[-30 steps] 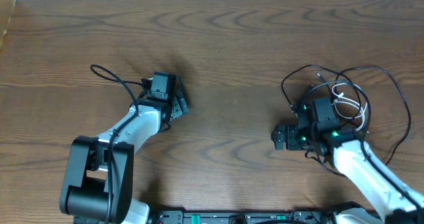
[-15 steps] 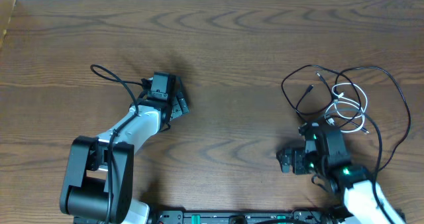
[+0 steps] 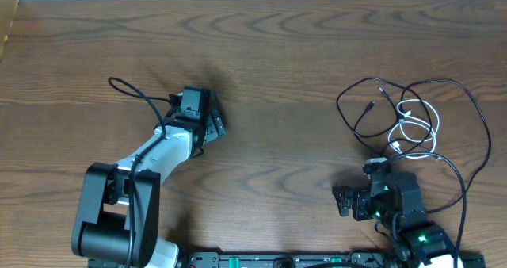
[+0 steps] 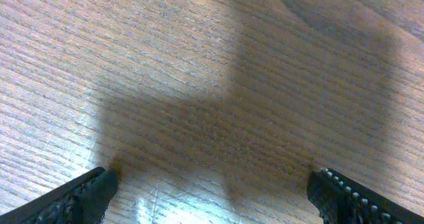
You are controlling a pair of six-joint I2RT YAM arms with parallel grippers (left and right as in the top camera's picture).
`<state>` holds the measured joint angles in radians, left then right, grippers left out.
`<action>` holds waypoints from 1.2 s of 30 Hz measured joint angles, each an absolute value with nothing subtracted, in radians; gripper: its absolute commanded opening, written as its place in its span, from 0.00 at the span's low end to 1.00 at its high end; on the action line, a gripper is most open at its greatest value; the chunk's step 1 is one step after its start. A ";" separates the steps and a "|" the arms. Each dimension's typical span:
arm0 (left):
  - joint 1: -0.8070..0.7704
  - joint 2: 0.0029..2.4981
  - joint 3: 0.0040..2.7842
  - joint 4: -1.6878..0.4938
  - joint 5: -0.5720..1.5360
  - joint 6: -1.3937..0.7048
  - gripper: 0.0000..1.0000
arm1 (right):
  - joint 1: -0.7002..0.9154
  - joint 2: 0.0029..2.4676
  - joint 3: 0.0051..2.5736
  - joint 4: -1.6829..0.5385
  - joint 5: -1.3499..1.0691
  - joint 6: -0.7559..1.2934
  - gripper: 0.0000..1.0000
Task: Untangle cables
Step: 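Release the black cable and pull the right gripper back toward its base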
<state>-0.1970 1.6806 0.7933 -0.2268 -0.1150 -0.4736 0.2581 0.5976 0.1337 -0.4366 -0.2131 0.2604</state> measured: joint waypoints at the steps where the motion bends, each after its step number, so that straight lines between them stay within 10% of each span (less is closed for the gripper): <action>1: -0.197 1.681 0.793 -0.227 -0.115 -0.474 0.98 | 0.258 0.598 0.134 -0.437 -0.213 0.259 0.99; 36: -0.197 1.681 0.793 -0.226 -0.115 -0.474 0.98 | 0.258 0.089 0.133 -0.437 -0.213 0.258 0.99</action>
<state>-0.1970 1.6810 0.7933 -0.2264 -0.1154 -0.4736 0.2581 0.0895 0.1333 -0.4370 -0.2131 0.2584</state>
